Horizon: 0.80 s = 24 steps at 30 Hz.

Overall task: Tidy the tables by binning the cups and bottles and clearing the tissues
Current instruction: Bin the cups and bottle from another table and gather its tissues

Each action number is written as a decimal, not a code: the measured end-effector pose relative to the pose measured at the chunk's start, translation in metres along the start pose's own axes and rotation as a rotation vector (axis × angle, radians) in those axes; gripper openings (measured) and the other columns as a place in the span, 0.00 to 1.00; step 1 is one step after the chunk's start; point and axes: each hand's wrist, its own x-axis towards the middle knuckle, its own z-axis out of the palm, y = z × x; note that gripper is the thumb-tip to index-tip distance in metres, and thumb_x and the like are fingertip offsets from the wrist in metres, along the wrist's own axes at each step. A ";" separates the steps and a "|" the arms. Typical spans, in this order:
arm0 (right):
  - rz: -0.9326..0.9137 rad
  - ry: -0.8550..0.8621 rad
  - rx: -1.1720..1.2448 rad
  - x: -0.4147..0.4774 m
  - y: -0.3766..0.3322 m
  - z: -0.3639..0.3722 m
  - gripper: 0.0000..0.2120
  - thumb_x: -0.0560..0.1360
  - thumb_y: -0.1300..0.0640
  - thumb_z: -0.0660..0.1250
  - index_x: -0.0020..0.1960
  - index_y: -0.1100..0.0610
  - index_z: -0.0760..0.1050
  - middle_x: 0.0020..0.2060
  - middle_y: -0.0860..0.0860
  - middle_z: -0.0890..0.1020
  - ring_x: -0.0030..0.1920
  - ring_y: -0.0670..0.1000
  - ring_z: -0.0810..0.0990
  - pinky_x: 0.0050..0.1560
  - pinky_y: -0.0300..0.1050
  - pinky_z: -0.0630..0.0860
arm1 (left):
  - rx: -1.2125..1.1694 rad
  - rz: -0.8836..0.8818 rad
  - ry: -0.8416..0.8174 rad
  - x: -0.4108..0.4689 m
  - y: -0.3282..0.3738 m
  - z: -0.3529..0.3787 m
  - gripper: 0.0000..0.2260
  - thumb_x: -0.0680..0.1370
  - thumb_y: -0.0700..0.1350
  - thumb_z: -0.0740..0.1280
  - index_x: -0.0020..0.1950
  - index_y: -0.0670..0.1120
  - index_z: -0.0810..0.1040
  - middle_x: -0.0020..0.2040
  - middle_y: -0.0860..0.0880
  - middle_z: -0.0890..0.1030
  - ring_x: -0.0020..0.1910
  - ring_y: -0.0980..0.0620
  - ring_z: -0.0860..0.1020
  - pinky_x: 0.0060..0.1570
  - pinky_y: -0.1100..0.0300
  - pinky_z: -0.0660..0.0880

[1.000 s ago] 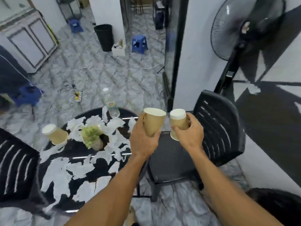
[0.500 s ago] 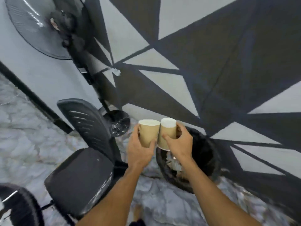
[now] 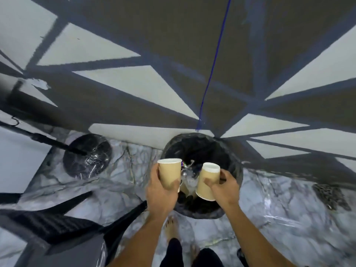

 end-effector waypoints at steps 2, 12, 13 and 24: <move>0.087 -0.014 0.007 0.019 0.025 0.020 0.29 0.66 0.53 0.80 0.64 0.55 0.77 0.55 0.51 0.83 0.52 0.51 0.79 0.48 0.43 0.71 | -0.024 -0.057 -0.027 0.015 -0.017 0.021 0.40 0.70 0.52 0.78 0.75 0.61 0.59 0.63 0.51 0.78 0.58 0.47 0.79 0.54 0.46 0.79; 0.318 -0.077 -0.070 0.156 0.153 0.129 0.31 0.64 0.52 0.82 0.64 0.57 0.78 0.55 0.54 0.84 0.56 0.55 0.81 0.54 0.47 0.77 | 0.026 -0.320 -0.178 0.112 -0.124 0.175 0.40 0.74 0.51 0.75 0.80 0.55 0.55 0.65 0.45 0.78 0.59 0.45 0.77 0.51 0.58 0.69; 0.327 -0.090 -0.088 0.169 0.164 0.138 0.31 0.63 0.51 0.82 0.63 0.57 0.78 0.55 0.54 0.84 0.56 0.55 0.82 0.55 0.48 0.78 | 0.038 -0.337 -0.185 0.121 -0.133 0.190 0.40 0.74 0.50 0.75 0.80 0.54 0.56 0.64 0.43 0.78 0.59 0.44 0.77 0.51 0.57 0.70; 0.381 -0.198 -0.157 0.258 0.214 0.200 0.34 0.60 0.44 0.82 0.61 0.57 0.79 0.56 0.54 0.84 0.56 0.54 0.82 0.57 0.45 0.78 | 0.318 -0.360 -0.222 0.192 -0.191 0.266 0.42 0.75 0.51 0.72 0.81 0.56 0.50 0.65 0.36 0.75 0.62 0.37 0.75 0.60 0.51 0.73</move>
